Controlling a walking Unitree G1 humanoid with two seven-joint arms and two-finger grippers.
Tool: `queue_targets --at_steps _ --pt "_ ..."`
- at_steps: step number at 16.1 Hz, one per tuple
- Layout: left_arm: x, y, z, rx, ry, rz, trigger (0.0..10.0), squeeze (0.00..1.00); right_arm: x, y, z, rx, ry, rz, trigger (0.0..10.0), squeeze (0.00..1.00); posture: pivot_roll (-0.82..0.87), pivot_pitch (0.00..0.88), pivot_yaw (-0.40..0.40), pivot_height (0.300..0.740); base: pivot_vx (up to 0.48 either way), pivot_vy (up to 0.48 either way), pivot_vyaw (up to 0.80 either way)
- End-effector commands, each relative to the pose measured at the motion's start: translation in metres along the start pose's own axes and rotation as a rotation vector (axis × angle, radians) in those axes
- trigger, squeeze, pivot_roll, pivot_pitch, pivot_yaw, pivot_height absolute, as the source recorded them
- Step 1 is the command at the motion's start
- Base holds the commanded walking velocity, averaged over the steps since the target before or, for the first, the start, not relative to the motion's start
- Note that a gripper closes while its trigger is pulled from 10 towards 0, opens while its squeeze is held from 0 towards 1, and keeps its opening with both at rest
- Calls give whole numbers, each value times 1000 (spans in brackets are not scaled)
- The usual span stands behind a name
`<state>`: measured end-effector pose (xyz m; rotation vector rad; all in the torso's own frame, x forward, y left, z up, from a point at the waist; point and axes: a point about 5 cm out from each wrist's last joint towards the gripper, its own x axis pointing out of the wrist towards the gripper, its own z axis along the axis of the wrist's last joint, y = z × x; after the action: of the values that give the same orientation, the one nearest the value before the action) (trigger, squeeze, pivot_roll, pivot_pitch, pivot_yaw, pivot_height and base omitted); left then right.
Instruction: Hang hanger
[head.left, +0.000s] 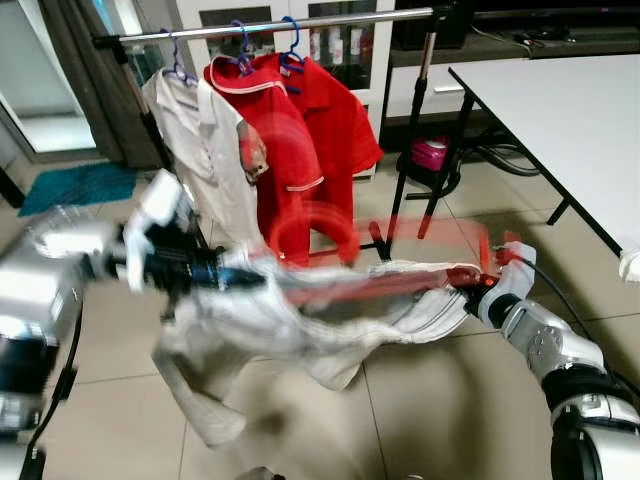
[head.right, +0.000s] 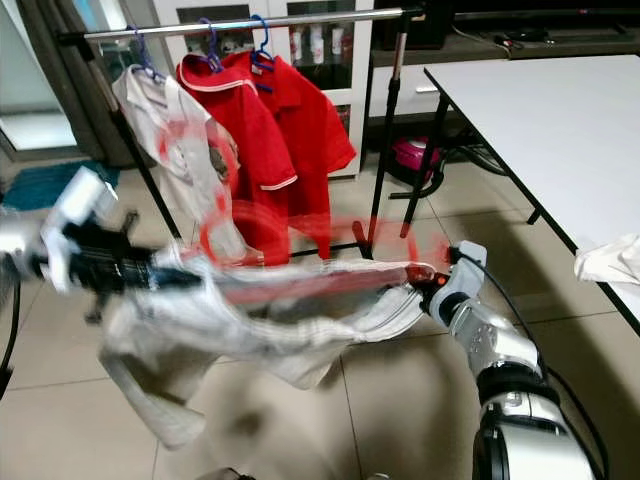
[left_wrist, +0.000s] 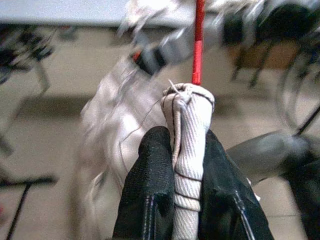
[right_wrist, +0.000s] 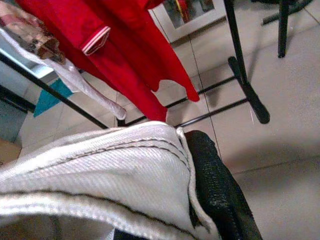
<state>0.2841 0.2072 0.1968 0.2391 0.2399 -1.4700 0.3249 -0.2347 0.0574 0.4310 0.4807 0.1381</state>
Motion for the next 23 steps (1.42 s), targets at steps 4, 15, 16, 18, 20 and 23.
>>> queue_targets --at_steps 4,15,16,18,20,23 --pt "-13 -6 -19 62 224 98 0 0 -2 -3 32 0 -65 -15 0 0 -110 0 6 740 0 0 0" --pt "4 28 -51 213 526 354 0 0 1 22 66 -52 -136 90 0 0 -131 0 8 740 0 0 0" --pt "4 34 -50 233 522 415 0 0 1 23 66 -62 -132 97 0 0 -133 0 10 740 0 0 0" --pt "4 38 -52 252 537 456 0 0 0 21 65 -74 -125 92 0 0 -132 0 8 740 0 0 0" --pt "6 40 -64 287 601 471 0 0 0 24 64 -73 -122 99 0 0 -128 0 2 740 0 0 0" --pt "30 39 -71 313 598 410 0 0 3 41 67 -88 -118 139 0 0 -119 0 -14 740 0 0 0"
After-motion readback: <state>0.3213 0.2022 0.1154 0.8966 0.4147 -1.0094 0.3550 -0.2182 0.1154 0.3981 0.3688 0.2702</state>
